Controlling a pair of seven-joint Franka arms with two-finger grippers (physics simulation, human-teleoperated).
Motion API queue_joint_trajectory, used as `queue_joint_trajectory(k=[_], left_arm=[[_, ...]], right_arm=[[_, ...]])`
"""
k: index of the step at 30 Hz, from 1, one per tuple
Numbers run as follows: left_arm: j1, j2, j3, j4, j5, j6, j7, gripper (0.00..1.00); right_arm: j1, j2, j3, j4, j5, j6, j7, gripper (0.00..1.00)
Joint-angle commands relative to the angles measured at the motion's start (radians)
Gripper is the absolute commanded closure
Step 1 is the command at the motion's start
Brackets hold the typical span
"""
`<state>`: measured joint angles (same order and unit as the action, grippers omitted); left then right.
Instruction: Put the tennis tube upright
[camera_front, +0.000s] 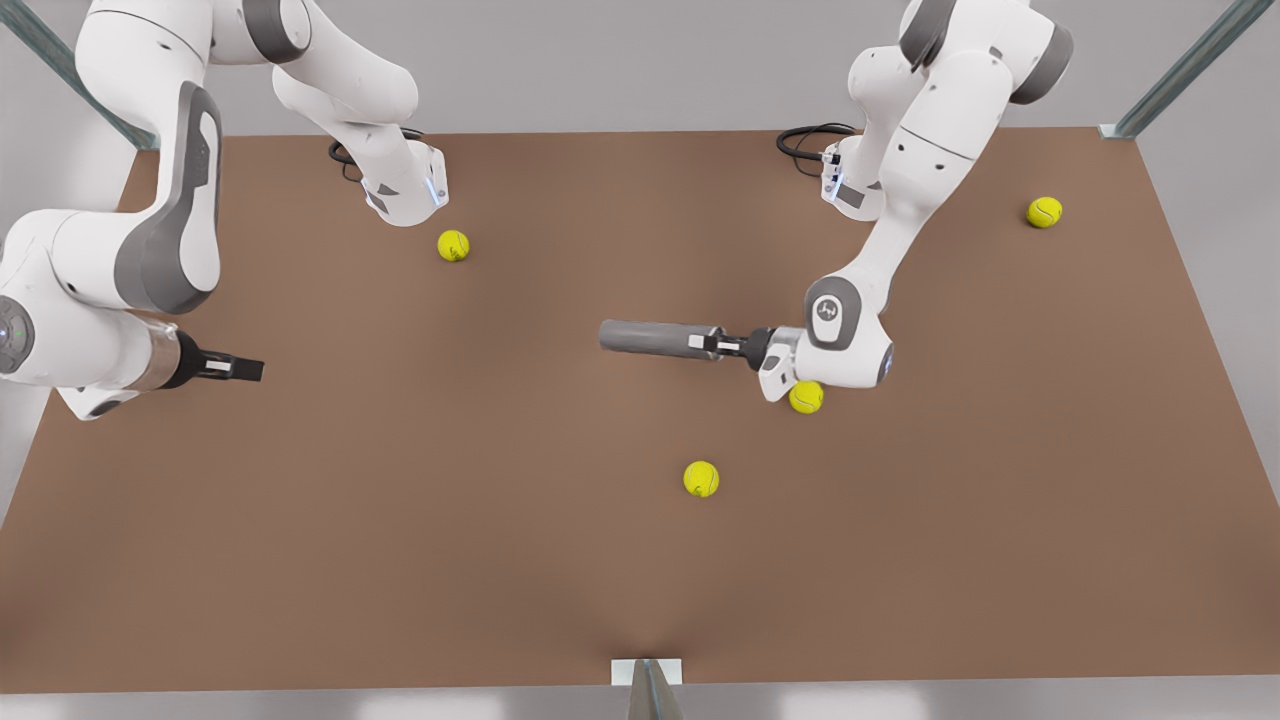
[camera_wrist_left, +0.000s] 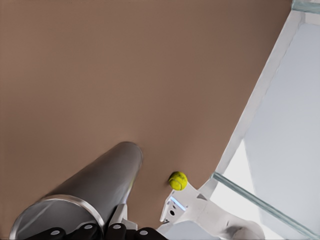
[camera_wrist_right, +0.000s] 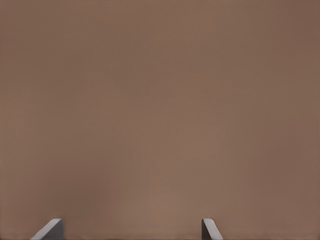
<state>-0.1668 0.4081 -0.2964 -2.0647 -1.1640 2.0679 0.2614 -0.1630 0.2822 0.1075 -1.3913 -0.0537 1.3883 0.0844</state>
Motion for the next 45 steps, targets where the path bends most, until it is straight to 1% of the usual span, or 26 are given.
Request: queue_joint_trajectory(k=[1, 3, 5, 7, 9, 12, 15, 18, 19, 20, 23, 25, 28, 30, 37, 40, 45], left_arm=[[0.001, -0.006, 0.0, 0.0, 0.047, 0.0, -0.007, 0.79], [0.001, -0.029, 0.005, 0.0, 0.052, 0.0, -0.03, 0.79], [0.003, -0.054, 0.016, 0.002, 0.139, 0.0, -0.088, 0.79], [0.003, -0.064, 0.032, 0.002, 0.142, 0.0, -0.091, 0.79], [0.007, -0.092, 0.054, 0.002, 0.198, 0.0, -0.094, 0.79], [0.009, -0.14, 0.059, 0.0, 0.231, -0.008, -0.16, 0.79], [0.009, -0.201, 0.063, 0.002, 0.328, -0.008, -0.235, 0.79], [0.01, -0.249, 0.103, 0.003, 0.458, -0.008, -0.269, 0.79], [0.01, -0.256, 0.123, 0.003, 0.468, -0.008, -0.266, 0.79], [0.024, -0.272, 0.126, 0.003, 0.529, -0.008, -0.274, 0.79], [0.049, -0.341, 0.128, 0.006, 0.629, -0.035, -0.334, 0.79], [0.073, -0.387, 0.143, 0.006, 0.638, -0.055, -0.332, 0.79], [0.125, -0.449, 0.164, 0.011, 0.713, -0.081, -0.332, 0.79], [0.145, -0.448, 0.184, 0.086, 0.799, -0.147, -0.332, 0.79], [0.17, -0.433, 0.187, 0.094, 0.974, -0.144, -0.335, 0.79], [0.155, -0.384, 0.183, 0.094, 1.06, -0.135, -0.335, 0.79], [0.156, -0.354, 0.183, 0.094, 1.097, -0.127, -0.335, 0.79]], right_arm=[[0.0, 0.0, 0.001, -0.002, -0.002, 0.0, 0.0, 0.0], [-0.001, 0.0, 0.0, 0.0, -0.002, 0.0, 0.0, 0.0], [-0.001, 0.0, 0.0, 0.0, -0.002, 0.0, 0.0, 0.0], [-0.001, 0.0, 0.001, 0.0, -0.002, 0.0, 0.0, 0.0], [0.0, 0.0, 0.001, 0.002, -0.002, 0.0, 0.0, 0.0], [0.0, 0.0, 0.001, 0.003, -0.002, 0.002, -0.002, 0.0], [0.003, 0.0, 0.001, 0.002, -0.005, 0.0, 0.0, 0.0], [0.003, 0.002, 0.001, 0.002, -0.008, 0.0, 0.0, 0.0], [0.003, 0.002, 0.001, 0.0, -0.015, 0.0, -0.002, 0.0], [0.003, 0.002, 0.001, -0.003, -0.015, -0.003, -0.002, 0.0], [0.005, 0.002, 0.001, -0.003, -0.012, -0.014, -0.002, 0.0], [0.005, 0.002, 0.001, -0.003, -0.012, -0.014, -0.002, 0.0], [0.003, 0.002, 0.001, -0.003, -0.012, -0.014, -0.002, 0.0], [0.003, 0.002, 0.001, -0.003, -0.012, -0.014, -0.003, 0.0], [0.003, 0.003, 0.0, 0.0, -0.015, -0.014, -0.003, 0.0], [-0.003, 0.003, 0.001, 0.002, -0.015, -0.015, -0.005, 0.0], [0.0, 0.003, 0.0, 0.0, -0.021, -0.026, -0.005, 0.0]])
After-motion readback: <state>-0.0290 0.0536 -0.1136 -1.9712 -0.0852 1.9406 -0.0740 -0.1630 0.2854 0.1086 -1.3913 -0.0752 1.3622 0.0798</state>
